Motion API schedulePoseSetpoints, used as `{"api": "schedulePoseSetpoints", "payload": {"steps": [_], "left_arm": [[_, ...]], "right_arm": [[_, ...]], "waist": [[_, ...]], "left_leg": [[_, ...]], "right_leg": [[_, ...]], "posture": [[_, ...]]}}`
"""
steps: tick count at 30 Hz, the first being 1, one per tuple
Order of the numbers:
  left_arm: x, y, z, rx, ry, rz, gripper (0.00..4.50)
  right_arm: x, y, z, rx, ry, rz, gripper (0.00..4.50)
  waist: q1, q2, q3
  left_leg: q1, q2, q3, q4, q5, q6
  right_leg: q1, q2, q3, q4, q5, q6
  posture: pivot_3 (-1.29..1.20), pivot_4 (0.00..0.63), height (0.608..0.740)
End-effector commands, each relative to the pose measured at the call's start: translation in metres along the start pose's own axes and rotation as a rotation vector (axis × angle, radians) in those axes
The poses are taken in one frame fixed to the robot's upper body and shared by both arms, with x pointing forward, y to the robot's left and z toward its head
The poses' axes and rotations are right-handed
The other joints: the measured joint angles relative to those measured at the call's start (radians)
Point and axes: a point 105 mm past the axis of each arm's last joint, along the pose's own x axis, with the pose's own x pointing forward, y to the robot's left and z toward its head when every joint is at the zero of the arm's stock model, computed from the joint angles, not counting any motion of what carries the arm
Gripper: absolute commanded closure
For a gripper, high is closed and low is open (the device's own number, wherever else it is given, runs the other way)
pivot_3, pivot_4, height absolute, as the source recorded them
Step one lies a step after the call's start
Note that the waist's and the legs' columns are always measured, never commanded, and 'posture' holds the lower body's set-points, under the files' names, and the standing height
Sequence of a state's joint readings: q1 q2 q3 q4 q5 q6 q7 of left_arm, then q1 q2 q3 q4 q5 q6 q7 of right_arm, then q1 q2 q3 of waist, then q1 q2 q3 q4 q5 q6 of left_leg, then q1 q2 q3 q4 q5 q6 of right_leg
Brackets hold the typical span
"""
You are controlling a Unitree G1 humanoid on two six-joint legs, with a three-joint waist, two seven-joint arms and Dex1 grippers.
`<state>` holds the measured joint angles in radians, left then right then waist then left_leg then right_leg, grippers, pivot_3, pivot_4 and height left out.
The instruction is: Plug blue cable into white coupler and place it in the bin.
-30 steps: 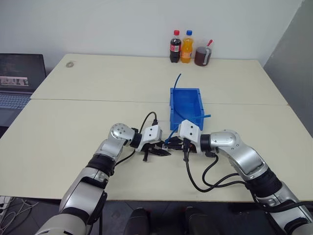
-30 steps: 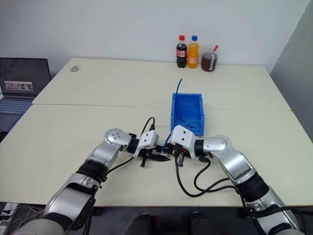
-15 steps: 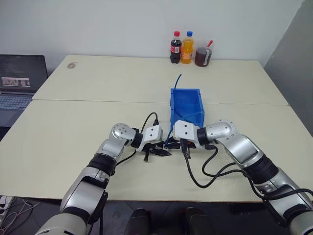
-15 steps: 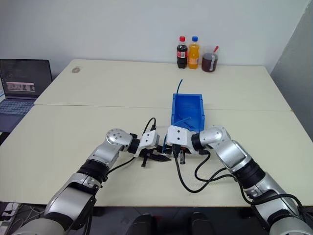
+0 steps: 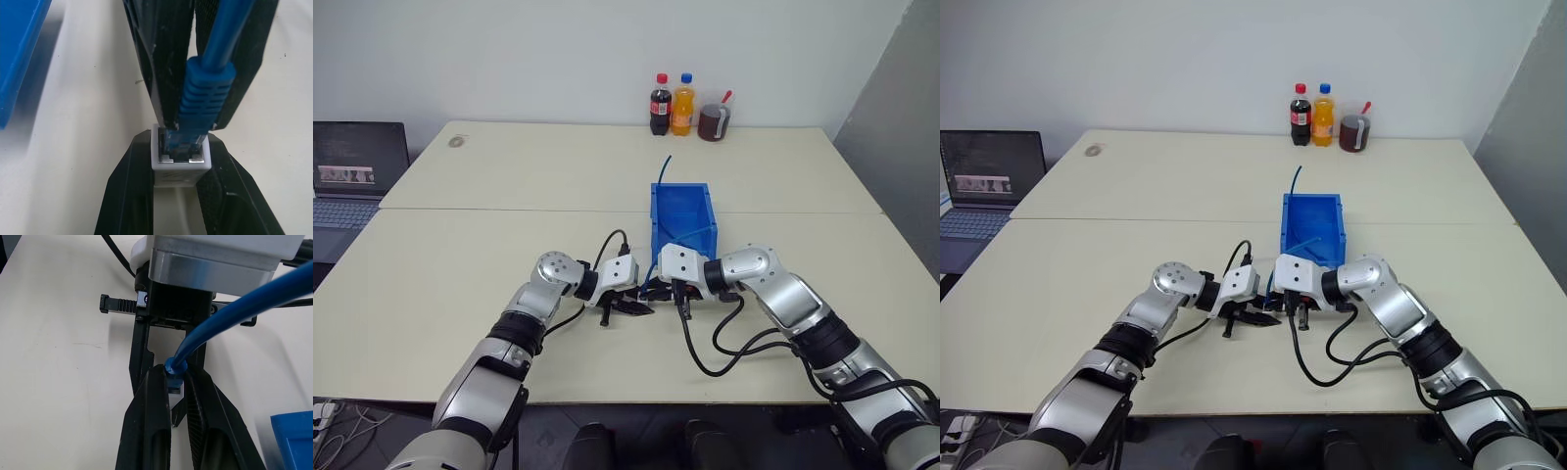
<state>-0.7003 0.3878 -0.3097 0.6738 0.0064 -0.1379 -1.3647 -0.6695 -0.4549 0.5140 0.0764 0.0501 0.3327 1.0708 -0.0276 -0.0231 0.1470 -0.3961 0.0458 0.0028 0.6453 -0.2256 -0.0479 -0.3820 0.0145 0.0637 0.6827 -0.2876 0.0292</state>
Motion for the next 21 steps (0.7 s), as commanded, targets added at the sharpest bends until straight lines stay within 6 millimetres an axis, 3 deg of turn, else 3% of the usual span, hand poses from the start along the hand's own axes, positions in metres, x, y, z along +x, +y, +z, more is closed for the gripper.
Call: {"api": "schedulePoseSetpoints", "payload": {"steps": [1,7,11,21], "left_arm": [[0.006,0.003,0.007,0.022,-0.013,0.007,3.7],[0.008,0.002,0.008,0.026,-0.018,0.005,3.7],[0.006,0.003,0.01,0.034,-0.029,0.01,3.7],[-0.015,-0.005,0.021,-0.022,-0.104,0.035,1.52]], "right_arm": [[0.01,0.02,-0.053,0.12,0.173,0.058,4.32],[0.012,0.023,-0.064,0.142,0.193,0.062,4.32],[0.007,0.017,-0.059,0.167,0.165,0.034,4.32],[-0.031,0.0,0.006,0.31,-0.102,-0.102,4.32]], "waist": [[0.0,0.0,-0.001],[-0.001,0.0,-0.003],[-0.001,0.0,-0.003],[-0.003,-0.001,0.0]], "left_leg": [[0.0,0.0,0.0,0.0,0.0,0.0],[0.001,0.0,0.0,0.0,0.0,0.0],[0.002,0.0,0.0,0.0,0.0,0.0],[-0.006,0.001,0.0,-0.001,0.0,0.0]], "right_leg": [[0.0,0.0,0.0,0.0,0.0,0.0],[0.001,0.0,0.0,0.0,0.0,0.0],[0.002,0.0,0.0,0.0,0.0,0.0],[-0.006,0.0,0.001,-0.001,0.0,-0.001]], "posture": [[0.0,0.15,0.74],[0.0,0.15,0.74],[0.0,0.15,0.74],[0.0,0.15,0.74]]}}
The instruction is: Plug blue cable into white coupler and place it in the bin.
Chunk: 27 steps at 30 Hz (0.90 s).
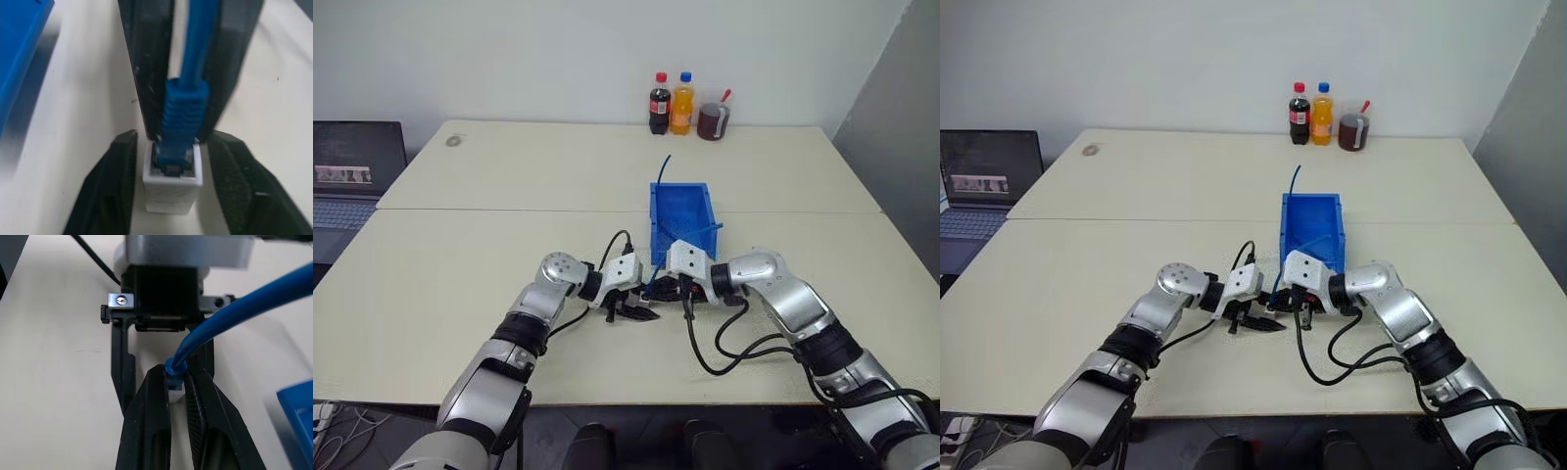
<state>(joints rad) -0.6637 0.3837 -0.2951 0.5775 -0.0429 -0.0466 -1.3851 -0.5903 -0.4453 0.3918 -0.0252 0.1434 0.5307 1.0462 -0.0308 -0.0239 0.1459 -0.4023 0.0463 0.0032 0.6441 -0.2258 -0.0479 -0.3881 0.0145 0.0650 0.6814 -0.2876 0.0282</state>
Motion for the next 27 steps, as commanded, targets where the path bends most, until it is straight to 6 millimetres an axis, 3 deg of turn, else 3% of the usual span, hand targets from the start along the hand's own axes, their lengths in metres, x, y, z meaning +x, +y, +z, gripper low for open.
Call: {"api": "schedulePoseSetpoints", "payload": {"steps": [1,7,12,15,18,20,21,27], "left_arm": [[-0.024,-0.003,0.013,0.015,-0.048,0.067,1.35],[-0.066,-0.011,0.032,-0.018,-0.099,0.241,0.02],[-0.078,-0.02,0.068,-0.04,-0.203,0.355,0.02],[-0.077,-0.017,0.079,-0.062,-0.251,0.436,0.02],[-0.075,-0.015,0.081,-0.094,-0.277,0.496,0.02],[-0.074,-0.015,0.081,-0.118,-0.297,0.538,0.0],[-0.073,-0.016,0.08,-0.124,-0.301,0.553,0.0],[-0.086,-0.006,0.09,-0.143,-0.371,0.719,0.0]], "right_arm": [[-0.025,-0.003,0.018,0.129,-0.063,-0.063,4.32],[-0.069,-0.012,0.063,0.268,-0.195,-0.119,4.32],[-0.095,-0.047,0.093,0.398,-0.291,-0.181,4.32],[-0.103,-0.093,0.085,0.457,-0.265,-0.335,4.32],[-0.104,-0.118,0.081,0.462,-0.256,-0.403,4.32],[-0.102,-0.128,0.08,0.461,-0.251,-0.416,3.65],[-0.101,-0.13,0.081,0.463,-0.25,-0.416,3.56],[-0.1,-0.139,0.081,0.452,-0.25,-0.436,2.04]], "waist": [[0.0,0.0,0.003],[-0.003,0.002,0.011],[-0.003,0.002,0.014],[-0.003,0.002,0.014],[-0.001,0.001,0.015],[-0.002,0.001,0.015],[-0.002,0.001,0.015],[-0.002,0.001,0.016]], "left_leg": [[-0.001,0.0,0.0,0.0,0.0,0.0],[-0.012,0.001,-0.002,0.0,0.0,0.0],[-0.015,0.001,-0.002,0.0,0.0,0.0],[-0.015,0.001,0.0,0.0,0.0,0.0],[-0.016,0.001,0.001,0.0,0.0,0.0],[-0.016,0.0,0.002,-0.001,0.0,0.0],[-0.016,0.0,0.002,-0.001,0.0,0.0],[-0.018,0.001,0.003,-0.002,-0.001,0.002]], "right_leg": [[-0.001,0.0,0.0,0.0,0.001,-0.002],[-0.012,0.0,-0.001,0.001,0.001,-0.004],[-0.017,0.0,0.0,0.003,0.001,-0.004],[-0.017,0.0,0.0,0.001,0.002,-0.003],[-0.016,0.0,0.0,0.0,0.002,-0.003],[-0.017,0.0,0.001,0.0,0.002,-0.004],[-0.017,0.0,0.002,0.0,0.002,-0.004],[-0.019,-0.001,0.003,0.0,0.002,-0.004]], "posture": [[0.0,0.15,0.74],[0.0,0.15,0.74],[0.0,0.15,0.74],[0.0,0.15,0.74],[0.0,0.15,0.74],[0.0,0.15,0.74],[0.0,0.15,0.74],[0.0,0.15,0.74]]}}
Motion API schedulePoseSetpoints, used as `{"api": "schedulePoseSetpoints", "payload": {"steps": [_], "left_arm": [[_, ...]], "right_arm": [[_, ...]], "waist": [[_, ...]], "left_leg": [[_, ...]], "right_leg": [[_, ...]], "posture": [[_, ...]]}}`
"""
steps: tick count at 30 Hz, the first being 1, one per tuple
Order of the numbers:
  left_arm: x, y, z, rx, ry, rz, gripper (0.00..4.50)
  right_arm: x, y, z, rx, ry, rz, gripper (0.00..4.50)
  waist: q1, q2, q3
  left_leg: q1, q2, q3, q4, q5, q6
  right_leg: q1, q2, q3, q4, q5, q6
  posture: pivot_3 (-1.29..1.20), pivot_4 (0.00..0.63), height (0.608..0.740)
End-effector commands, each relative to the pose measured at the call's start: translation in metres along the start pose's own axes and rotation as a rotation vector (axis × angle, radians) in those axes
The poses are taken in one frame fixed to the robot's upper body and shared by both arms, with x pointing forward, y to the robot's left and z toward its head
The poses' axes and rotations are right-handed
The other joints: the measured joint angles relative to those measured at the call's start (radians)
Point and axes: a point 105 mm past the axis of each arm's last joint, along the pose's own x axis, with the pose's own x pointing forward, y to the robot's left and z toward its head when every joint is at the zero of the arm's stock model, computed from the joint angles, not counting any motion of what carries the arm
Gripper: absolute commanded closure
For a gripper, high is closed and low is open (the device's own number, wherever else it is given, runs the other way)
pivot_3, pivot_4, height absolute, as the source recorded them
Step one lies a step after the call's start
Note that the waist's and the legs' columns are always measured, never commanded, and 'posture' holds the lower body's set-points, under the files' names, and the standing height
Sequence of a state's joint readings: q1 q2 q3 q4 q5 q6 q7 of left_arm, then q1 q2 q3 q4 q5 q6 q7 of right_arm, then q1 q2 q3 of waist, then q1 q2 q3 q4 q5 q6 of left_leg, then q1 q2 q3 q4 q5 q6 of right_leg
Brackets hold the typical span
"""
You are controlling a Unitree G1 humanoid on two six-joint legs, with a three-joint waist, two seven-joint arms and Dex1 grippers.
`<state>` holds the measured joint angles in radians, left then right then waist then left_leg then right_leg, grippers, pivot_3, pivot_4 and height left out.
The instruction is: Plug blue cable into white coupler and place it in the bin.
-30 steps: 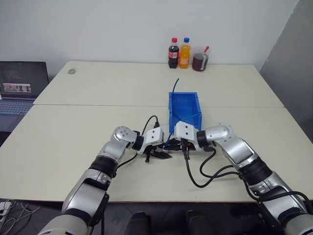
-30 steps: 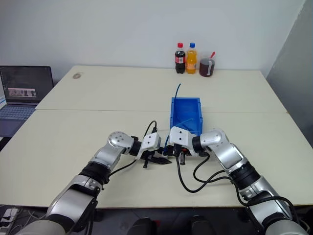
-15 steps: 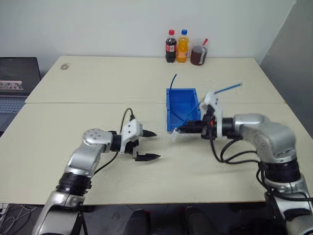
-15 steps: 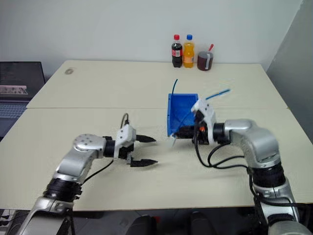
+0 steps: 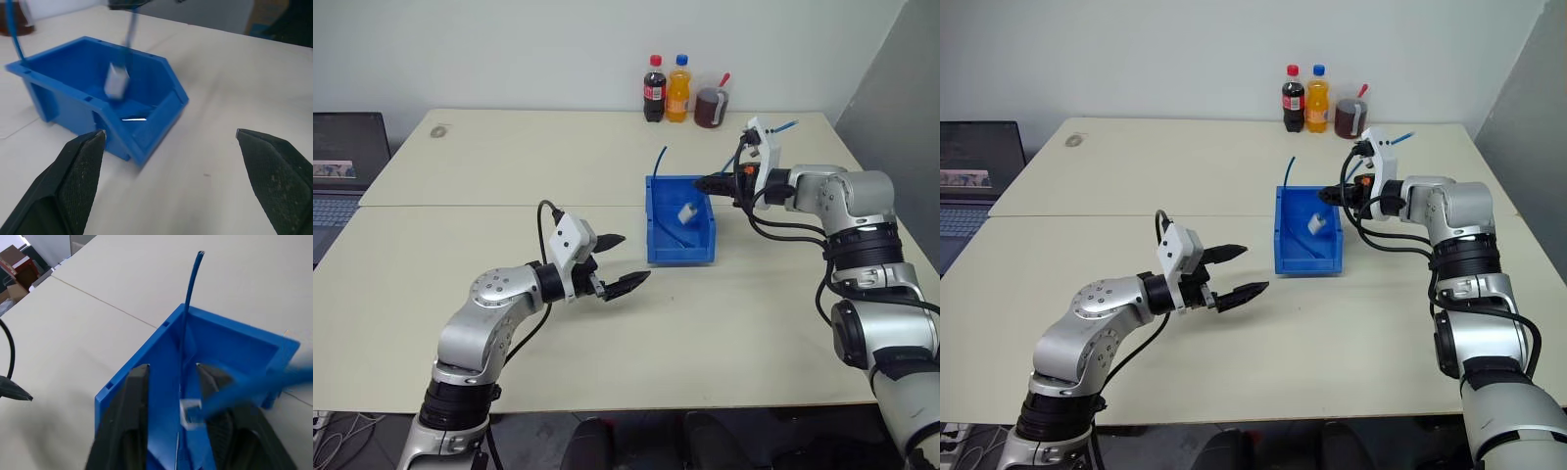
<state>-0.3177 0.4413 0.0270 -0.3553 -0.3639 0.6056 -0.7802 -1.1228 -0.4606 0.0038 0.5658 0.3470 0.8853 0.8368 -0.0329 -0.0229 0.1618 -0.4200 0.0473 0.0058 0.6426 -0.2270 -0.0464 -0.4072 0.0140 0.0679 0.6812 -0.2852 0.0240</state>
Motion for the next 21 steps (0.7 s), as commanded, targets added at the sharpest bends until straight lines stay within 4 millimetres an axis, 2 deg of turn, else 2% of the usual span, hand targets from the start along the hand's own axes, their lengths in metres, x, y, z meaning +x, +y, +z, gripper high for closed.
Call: {"api": "schedulePoseSetpoints", "payload": {"steps": [1,4,8,12,16,19,21], "left_arm": [[-0.003,0.003,0.023,0.027,-0.085,0.055,0.0],[-0.001,0.002,0.024,0.027,-0.087,0.055,0.0],[0.0,0.013,0.028,0.004,-0.1,0.108,0.0],[-0.005,0.038,0.031,-0.012,-0.107,0.233,0.0],[-0.015,0.053,0.031,-0.021,-0.093,0.326,0.0],[-0.022,0.054,0.027,-0.035,-0.089,0.354,0.0],[-0.026,0.053,0.025,-0.039,-0.085,0.374,0.0]], "right_arm": [[-0.002,0.006,0.017,-0.053,-0.045,0.019,1.88],[-0.002,0.007,0.013,-0.053,-0.041,0.021,1.15],[-0.011,0.002,0.011,-0.059,-0.048,-0.024,0.07],[-0.031,-0.004,0.008,-0.074,-0.073,-0.096,0.07],[-0.062,-0.009,-0.026,-0.193,-0.043,-0.245,0.07],[-0.076,-0.001,-0.045,-0.234,-0.109,-0.331,0.07],[-0.084,0.0,-0.055,-0.194,-0.172,-0.414,0.07]], "waist": [[0.001,0.0,0.0],[0.001,0.0,0.0],[0.001,0.0,0.0],[0.004,0.0,0.0],[0.009,0.0,0.0],[0.006,-0.001,0.0],[0.002,0.0,0.0]], "left_leg": [[0.0,0.0,0.0,0.0,0.0,0.0],[0.0,0.0,0.0,0.0,0.0,0.0],[0.0,-0.001,0.0,0.001,0.0,0.0],[0.0,-0.001,-0.001,0.001,0.0,0.0],[-0.002,-0.001,-0.002,0.001,0.0,0.0],[-0.004,-0.001,-0.004,0.001,0.0,0.0],[-0.004,-0.001,-0.004,0.001,0.0,0.0]], "right_leg": [[0.0,0.0,0.0,0.0,0.0,0.0],[0.0,0.0,0.0,0.001,0.0,0.0],[0.0,0.0,-0.001,0.001,0.0,0.0],[0.0,0.0,-0.001,0.001,0.0,0.0],[0.0,-0.001,-0.001,-0.001,0.0,0.001],[0.0,-0.001,-0.001,-0.001,0.0,0.001],[0.0,-0.001,0.0,0.0,0.0,0.001]], "posture": [[0.0,0.15,0.74],[0.0,0.15,0.74],[0.0,0.15,0.74],[0.0,0.15,0.74],[0.0,0.15,0.74],[0.0,0.15,0.74],[0.0,0.15,0.74]]}}
